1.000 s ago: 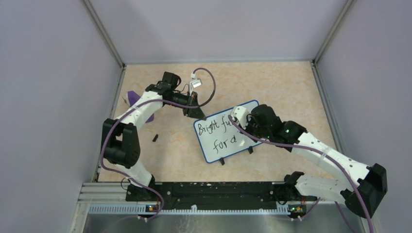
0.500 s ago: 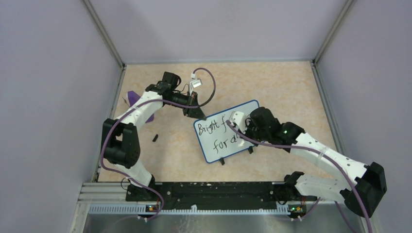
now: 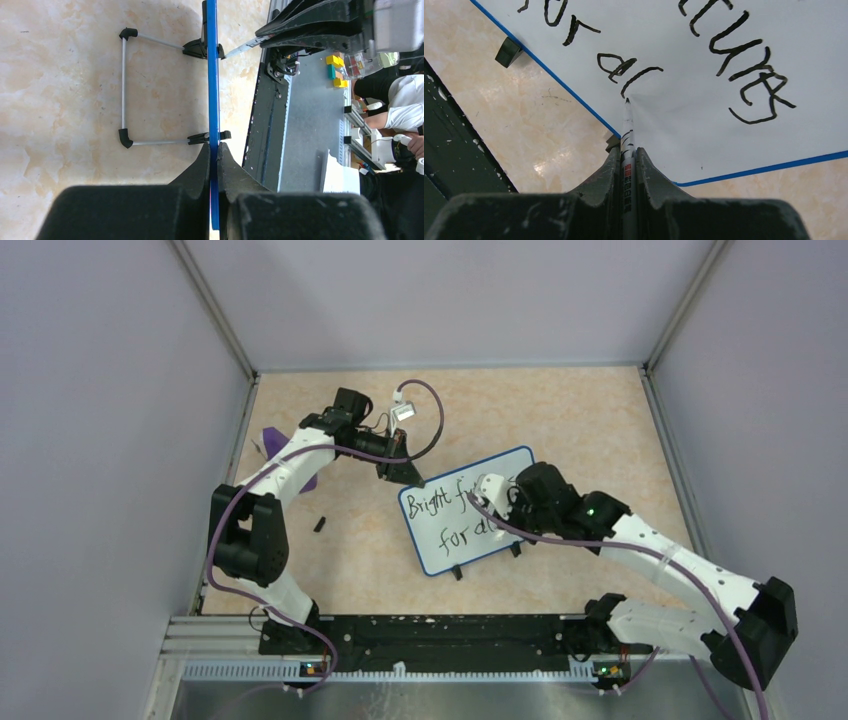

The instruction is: Write a sentence on the whiteboard

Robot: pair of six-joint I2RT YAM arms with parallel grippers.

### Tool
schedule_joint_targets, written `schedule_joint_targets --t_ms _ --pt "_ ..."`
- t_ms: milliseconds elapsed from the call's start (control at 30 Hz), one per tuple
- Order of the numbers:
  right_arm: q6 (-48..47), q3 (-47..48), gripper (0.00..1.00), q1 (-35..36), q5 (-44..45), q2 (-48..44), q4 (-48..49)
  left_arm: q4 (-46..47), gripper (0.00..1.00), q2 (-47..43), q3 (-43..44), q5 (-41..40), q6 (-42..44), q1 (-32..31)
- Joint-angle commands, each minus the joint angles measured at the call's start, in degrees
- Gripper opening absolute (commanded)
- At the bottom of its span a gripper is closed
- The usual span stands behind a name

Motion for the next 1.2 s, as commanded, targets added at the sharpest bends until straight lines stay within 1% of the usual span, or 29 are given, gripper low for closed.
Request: schedule_joint_targets --t_ms 0,167,333,667,833,1000,1167 --pt "0.5 5.6 0.00 -0.7 1.2 -2.9 0.3 -0.5 0.00 0.5 -0.4 -3.5 2.7 0.3" --pt "2.0 5.9 0.00 -0.9 5.5 -2.5 3.0 -0.6 0.00 0.4 -0.2 -3.5 2.7 0.3" --pt "2.9 6.2 0.00 -1.0 7.1 -1.0 4.3 -0.9 0.00 0.3 0.0 -3.5 2.9 0.3" --pt "1.7 4.4 0.00 -1.0 4.9 0.3 3.9 -0.8 0.00 0.4 -0.3 -3.4 3.1 0.3" --pt "0.1 3.3 0.00 -1.0 4.1 0.0 2.2 -0.7 0.00 0.5 -0.3 -3.5 3.1 0.4" --pt "-1.3 1.7 0.00 -1.0 0.2 0.4 -0.4 -0.7 0.00 0.6 -0.5 -3.6 3.2 0.3" --pt "-2.3 0.8 0.00 -1.0 0.0 0.5 -1.7 -0.4 0.00 0.7 -0.8 -3.7 3.2 0.4"
